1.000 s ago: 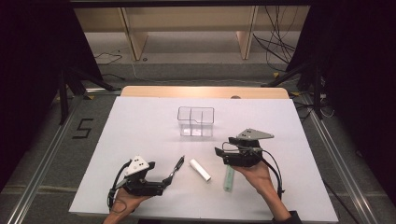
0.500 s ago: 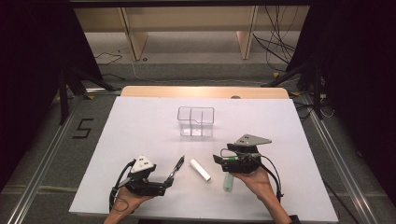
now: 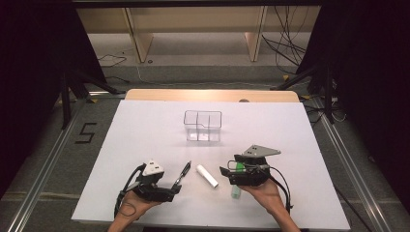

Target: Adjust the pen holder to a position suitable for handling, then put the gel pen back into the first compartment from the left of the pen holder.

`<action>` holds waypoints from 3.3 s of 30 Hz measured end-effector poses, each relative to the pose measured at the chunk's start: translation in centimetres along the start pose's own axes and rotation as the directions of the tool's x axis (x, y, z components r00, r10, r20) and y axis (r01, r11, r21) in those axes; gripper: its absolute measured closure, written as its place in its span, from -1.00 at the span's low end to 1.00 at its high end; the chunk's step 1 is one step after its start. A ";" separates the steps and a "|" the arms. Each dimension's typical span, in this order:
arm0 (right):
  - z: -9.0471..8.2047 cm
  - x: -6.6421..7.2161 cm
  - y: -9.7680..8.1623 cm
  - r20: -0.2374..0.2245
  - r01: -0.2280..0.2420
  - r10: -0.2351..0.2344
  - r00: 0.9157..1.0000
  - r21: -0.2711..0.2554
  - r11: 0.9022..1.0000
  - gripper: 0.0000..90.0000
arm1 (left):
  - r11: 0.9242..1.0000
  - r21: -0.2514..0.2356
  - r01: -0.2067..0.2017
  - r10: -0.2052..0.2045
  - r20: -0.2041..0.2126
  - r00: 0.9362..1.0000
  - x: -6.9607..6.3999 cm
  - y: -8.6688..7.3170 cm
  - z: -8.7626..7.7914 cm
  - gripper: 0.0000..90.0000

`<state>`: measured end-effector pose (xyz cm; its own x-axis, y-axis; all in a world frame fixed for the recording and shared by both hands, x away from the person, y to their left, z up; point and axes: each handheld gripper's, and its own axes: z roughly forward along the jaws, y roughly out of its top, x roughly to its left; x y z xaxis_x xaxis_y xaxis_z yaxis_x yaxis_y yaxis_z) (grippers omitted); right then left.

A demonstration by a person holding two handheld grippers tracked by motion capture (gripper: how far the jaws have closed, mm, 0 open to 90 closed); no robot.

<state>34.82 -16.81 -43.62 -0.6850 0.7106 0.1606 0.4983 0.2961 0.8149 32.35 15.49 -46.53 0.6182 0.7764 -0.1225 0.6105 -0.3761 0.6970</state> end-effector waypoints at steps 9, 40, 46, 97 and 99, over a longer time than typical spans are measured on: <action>-0.4 0.3 -0.4 -0.006 -0.002 0.002 1.000 -0.002 1.000 -0.38 | 0.996 0.077 -0.041 0.043 -0.023 0.999 -0.1 0.9 0.6 -0.53; -1.5 0.3 -1.5 0.018 0.003 -0.003 1.000 0.008 1.000 -0.37 | 0.962 0.240 -0.129 0.146 -0.055 0.988 -0.9 1.5 2.9 0.26; -1.3 0.4 -1.6 0.020 0.006 -0.007 1.000 0.016 1.000 -0.36 | 0.963 0.238 -0.128 0.143 -0.047 0.989 -1.1 1.4 2.9 0.45; -3.2 2.3 -0.6 -0.059 0.103 -0.107 0.993 -0.062 0.993 -0.36 | 0.983 0.129 -0.132 0.105 0.199 0.974 -1.1 7.0 0.1 0.77; -3.3 2.7 -0.6 -0.059 0.122 -0.126 0.990 -0.061 0.991 -0.36 | 0.978 0.141 -0.155 0.122 0.219 0.968 -1.5 7.4 0.3 0.77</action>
<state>30.99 -17.16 -41.84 -0.7722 0.6291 0.0893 0.3777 0.3415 0.8606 36.06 11.37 -41.35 0.7814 0.5948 -0.1888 0.5709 -0.5593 0.6011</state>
